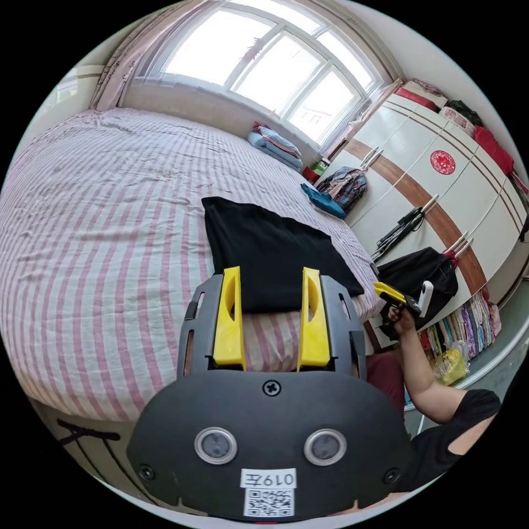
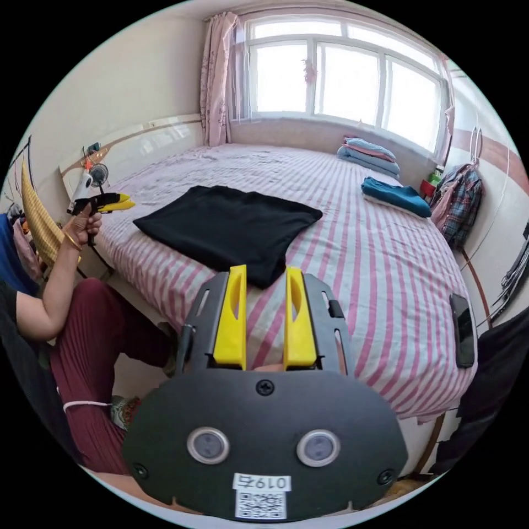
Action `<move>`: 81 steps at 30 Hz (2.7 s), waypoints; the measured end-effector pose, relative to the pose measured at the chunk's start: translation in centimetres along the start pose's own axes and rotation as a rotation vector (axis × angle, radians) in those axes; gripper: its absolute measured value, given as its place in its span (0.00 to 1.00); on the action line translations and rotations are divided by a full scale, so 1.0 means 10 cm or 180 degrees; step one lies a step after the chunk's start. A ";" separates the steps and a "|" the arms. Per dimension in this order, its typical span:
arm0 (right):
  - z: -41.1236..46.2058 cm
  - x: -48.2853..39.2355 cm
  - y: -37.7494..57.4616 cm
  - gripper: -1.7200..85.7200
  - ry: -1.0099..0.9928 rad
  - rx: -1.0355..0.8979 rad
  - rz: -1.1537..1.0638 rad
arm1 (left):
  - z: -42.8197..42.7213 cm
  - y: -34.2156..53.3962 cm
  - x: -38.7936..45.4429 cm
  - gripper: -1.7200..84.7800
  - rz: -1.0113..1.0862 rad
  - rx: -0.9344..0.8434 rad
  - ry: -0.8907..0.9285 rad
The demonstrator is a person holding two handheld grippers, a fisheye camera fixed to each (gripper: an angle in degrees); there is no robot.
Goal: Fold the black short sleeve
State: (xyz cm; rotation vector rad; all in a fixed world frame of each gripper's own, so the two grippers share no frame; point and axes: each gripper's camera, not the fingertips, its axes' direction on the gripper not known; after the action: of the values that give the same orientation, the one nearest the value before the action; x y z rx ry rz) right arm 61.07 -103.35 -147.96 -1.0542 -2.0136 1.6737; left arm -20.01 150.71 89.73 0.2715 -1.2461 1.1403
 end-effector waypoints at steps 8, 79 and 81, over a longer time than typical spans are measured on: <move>0.34 0.22 -0.21 0.14 -0.0103 -0.0178 -0.0057 | 0.02 0.20 -0.10 0.16 0.0162 -0.0245 -0.0149; 1.59 2.14 -0.32 0.05 -0.1735 -0.0620 0.0135 | 1.16 -0.32 -0.97 0.03 -0.0053 -0.0638 0.0490; 1.55 2.11 -0.33 0.08 -0.1659 -0.0605 0.0101 | 1.15 -0.31 -0.87 0.03 -0.0046 -0.0611 0.0487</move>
State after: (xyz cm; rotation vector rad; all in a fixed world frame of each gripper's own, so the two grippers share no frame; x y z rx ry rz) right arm 35.47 -99.58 -153.37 -0.7579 -2.5282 1.9578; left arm -23.49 136.43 87.86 0.0482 -1.2055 1.0017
